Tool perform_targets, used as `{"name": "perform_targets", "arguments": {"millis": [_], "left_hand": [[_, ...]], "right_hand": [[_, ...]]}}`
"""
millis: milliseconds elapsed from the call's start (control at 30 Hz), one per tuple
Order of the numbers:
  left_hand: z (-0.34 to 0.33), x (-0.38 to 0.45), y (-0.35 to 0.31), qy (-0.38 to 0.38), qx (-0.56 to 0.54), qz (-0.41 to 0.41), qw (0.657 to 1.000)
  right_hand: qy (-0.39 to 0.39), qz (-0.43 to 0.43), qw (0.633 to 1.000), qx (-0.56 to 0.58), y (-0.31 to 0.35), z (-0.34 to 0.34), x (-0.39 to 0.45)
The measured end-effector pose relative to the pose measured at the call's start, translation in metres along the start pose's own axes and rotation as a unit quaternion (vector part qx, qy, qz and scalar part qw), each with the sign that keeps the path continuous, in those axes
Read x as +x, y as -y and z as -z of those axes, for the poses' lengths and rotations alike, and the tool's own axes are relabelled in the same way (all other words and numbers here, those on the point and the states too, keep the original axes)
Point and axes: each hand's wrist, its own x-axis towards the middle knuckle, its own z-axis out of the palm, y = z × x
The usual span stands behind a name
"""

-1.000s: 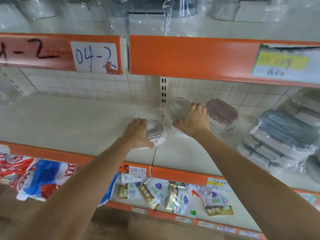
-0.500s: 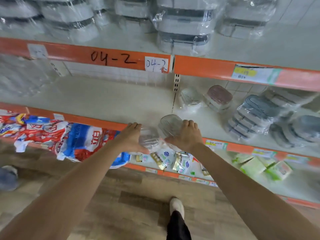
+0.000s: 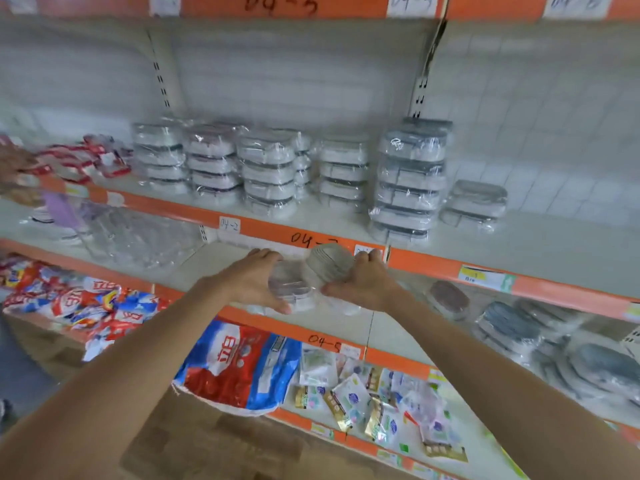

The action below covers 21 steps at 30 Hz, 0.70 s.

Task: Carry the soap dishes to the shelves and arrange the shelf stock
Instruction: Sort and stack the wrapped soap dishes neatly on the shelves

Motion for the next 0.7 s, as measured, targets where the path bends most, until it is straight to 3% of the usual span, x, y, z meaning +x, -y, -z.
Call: {"name": "perform_targets", "arguments": {"millis": [333,700], "left_hand": [[0.103,0.053,0.000,-0.100,0.058,-0.045,0.992],[0.167,0.130,0.008,-0.074,0.121,-0.099,0.985]], "right_hand": [[-0.050,0.035,0.998,0.000,0.040,0.111,0.087],[-0.088,0.063,0.993,-0.051,0.060,0.192,0.199]]}}
